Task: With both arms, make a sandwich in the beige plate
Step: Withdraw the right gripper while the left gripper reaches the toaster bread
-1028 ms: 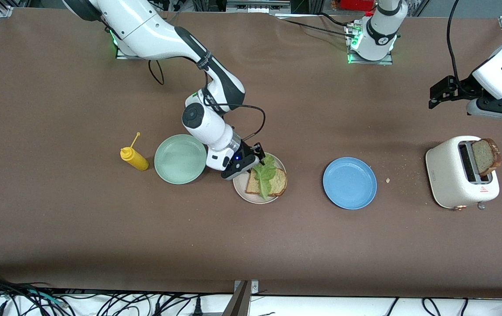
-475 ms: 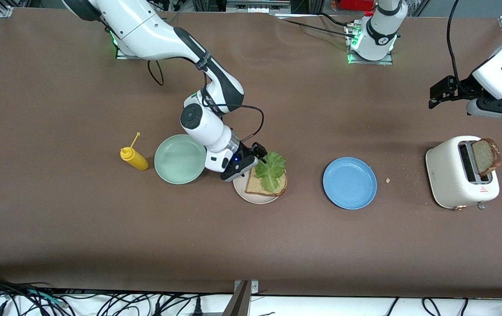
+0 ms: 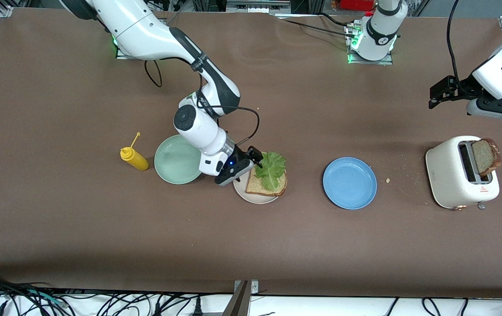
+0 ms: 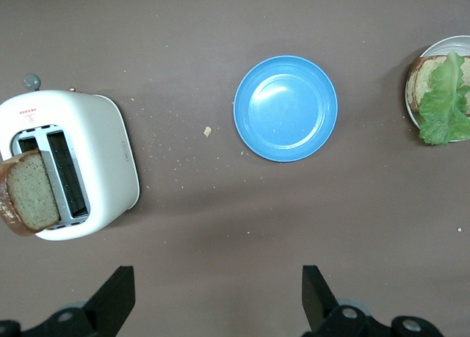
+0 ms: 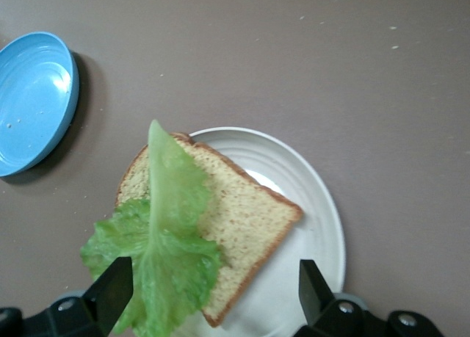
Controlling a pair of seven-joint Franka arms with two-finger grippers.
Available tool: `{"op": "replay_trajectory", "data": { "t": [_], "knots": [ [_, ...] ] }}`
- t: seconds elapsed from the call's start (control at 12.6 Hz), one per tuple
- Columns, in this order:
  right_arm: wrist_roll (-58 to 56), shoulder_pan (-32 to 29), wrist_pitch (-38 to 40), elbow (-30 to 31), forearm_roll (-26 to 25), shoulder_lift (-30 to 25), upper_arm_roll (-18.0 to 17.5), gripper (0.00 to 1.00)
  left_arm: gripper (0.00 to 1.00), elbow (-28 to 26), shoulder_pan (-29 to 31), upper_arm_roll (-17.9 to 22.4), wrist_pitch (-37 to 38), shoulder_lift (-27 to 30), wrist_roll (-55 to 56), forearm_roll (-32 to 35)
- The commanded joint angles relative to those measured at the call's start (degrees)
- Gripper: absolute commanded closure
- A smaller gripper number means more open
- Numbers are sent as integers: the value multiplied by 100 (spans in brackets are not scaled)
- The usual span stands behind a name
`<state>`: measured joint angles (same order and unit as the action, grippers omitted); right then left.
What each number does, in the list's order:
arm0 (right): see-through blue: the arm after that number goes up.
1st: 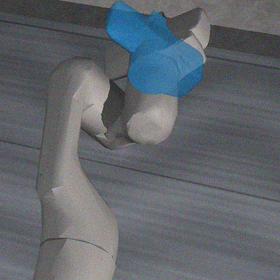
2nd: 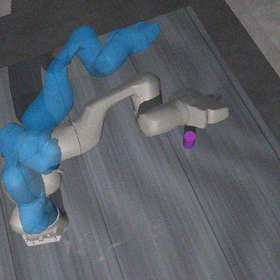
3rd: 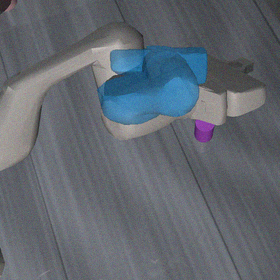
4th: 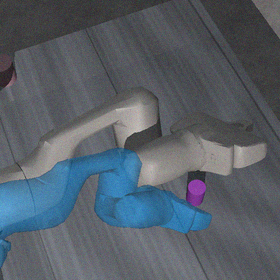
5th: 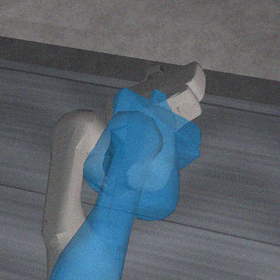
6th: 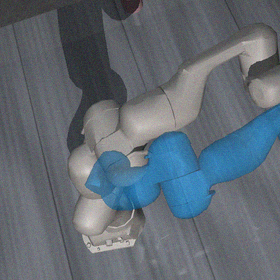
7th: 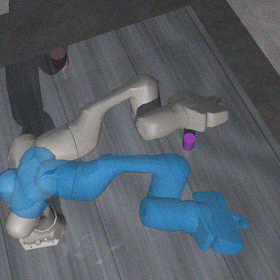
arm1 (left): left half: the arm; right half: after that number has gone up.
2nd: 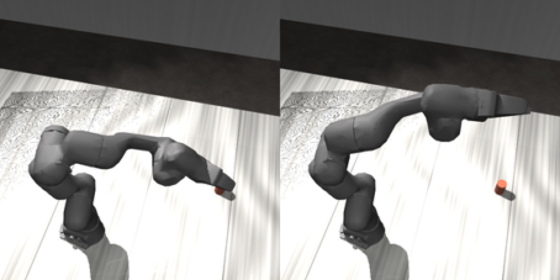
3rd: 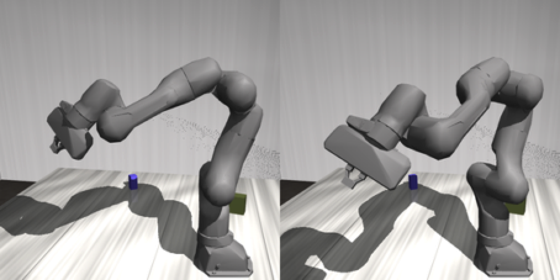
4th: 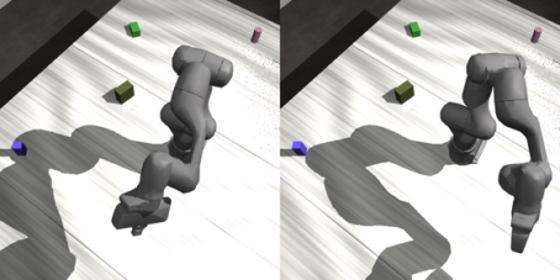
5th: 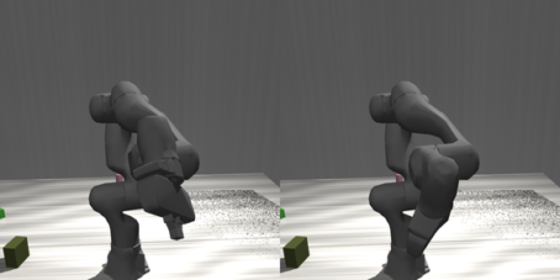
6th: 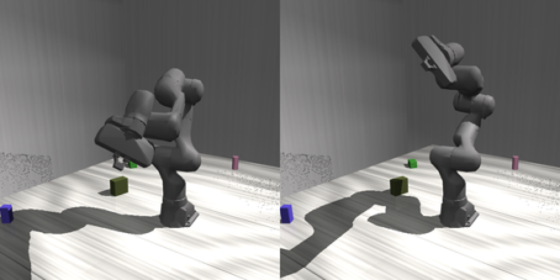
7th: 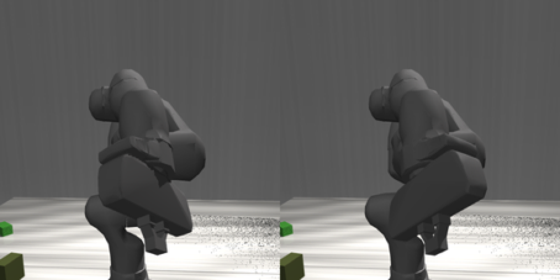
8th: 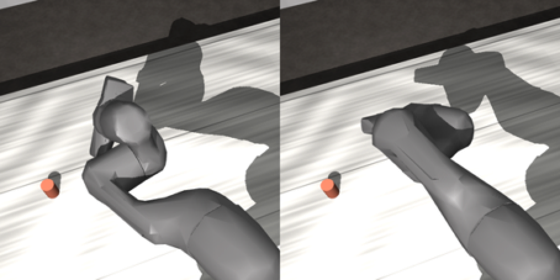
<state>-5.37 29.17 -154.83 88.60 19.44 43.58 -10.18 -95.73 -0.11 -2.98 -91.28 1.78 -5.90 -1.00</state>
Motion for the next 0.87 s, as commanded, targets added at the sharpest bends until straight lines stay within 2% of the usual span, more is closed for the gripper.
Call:
{"op": "replay_trajectory", "data": {
  "t": [0.0, 0.55, 0.79],
  "knots": [
    [-104, -305, 871, 69, 34, -410, -1, 0, 0, -7, 20, -1, 23, 33, 27, 153],
    [-78, -1263, 2305, 991, -27, -1579, -1, 0, 0, -7, 397, 8, 23, -143, 36, 153],
    [-52, -1755, 3062, 1343, -518, -2072, -1, 0, 0, -16, 485, -1, 23, -187, 27, 153]
  ]
}}
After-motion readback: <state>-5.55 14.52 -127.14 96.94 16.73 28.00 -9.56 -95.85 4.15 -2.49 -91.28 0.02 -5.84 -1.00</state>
